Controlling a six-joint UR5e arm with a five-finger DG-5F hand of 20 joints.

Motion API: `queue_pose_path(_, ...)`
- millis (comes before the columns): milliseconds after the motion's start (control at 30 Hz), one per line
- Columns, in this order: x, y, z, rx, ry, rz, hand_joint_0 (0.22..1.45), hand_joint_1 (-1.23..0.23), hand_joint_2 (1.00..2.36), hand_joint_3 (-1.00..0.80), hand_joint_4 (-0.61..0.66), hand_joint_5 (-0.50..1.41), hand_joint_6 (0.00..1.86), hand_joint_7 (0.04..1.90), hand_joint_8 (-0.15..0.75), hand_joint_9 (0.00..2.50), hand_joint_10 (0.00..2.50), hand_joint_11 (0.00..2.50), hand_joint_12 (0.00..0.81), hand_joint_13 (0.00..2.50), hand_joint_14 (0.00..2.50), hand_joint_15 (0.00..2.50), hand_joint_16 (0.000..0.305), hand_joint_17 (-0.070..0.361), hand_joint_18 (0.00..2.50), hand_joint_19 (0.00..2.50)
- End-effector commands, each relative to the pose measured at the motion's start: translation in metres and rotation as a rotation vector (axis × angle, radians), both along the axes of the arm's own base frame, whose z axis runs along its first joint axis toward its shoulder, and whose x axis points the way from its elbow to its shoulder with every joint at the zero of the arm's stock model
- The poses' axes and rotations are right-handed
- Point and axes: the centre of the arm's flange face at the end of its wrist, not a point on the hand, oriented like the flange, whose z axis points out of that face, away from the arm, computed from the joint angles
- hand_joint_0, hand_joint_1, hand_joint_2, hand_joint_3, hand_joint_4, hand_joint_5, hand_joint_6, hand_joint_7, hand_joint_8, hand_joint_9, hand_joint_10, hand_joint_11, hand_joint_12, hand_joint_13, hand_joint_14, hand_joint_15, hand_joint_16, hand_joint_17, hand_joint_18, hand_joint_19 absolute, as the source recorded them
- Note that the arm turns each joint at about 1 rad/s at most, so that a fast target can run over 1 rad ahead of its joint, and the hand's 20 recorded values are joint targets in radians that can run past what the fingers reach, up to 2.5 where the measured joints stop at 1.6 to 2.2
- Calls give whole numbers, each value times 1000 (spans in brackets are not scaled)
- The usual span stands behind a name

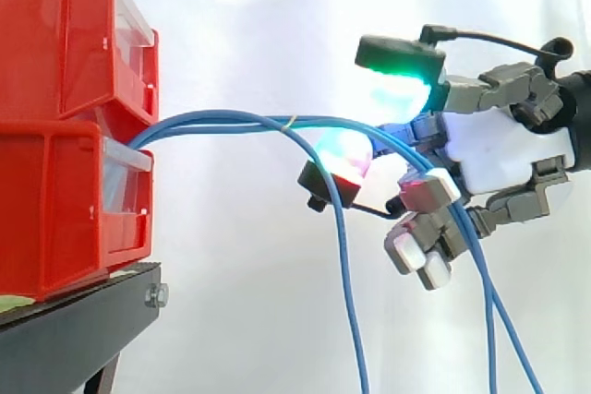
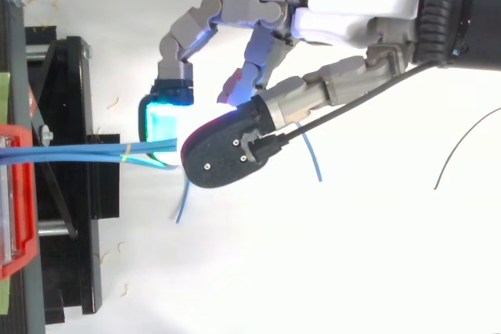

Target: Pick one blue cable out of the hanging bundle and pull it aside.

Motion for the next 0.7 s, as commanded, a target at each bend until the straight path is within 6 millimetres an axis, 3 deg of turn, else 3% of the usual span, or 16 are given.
queue_pose_path(0,0,0,0,1,1,3,570,-741,1009,-193,-56,-38,874,938,285,1297,25,678,430,968,21,553,63,141,796,690)
queue_pose_path(100,-1,1,0,1,4,6,593,-853,1000,-13,-54,-60,913,851,308,1252,27,684,450,976,19,545,68,152,840,671)
queue_pose_path(200,-1,1,1,1,6,7,617,-874,1001,38,-61,-64,914,904,298,1239,24,689,438,959,21,546,66,147,828,669)
queue_pose_path(267,-2,0,0,1,11,6,656,-898,1003,68,-159,-73,939,913,284,1218,29,702,423,949,20,551,62,139,812,665)
queue_pose_path(300,-2,1,1,1,11,7,687,-908,1006,51,-194,-81,948,973,275,1207,26,711,409,933,21,558,58,130,784,686)
queue_pose_path(567,-4,1,2,2,21,7,747,-906,1014,-269,-222,-94,955,885,229,1170,28,740,359,887,25,576,48,108,704,726)
queue_pose_path(667,-4,1,2,3,21,7,744,-914,1014,-276,-248,-86,952,910,214,1178,30,726,354,889,25,572,47,107,700,725)
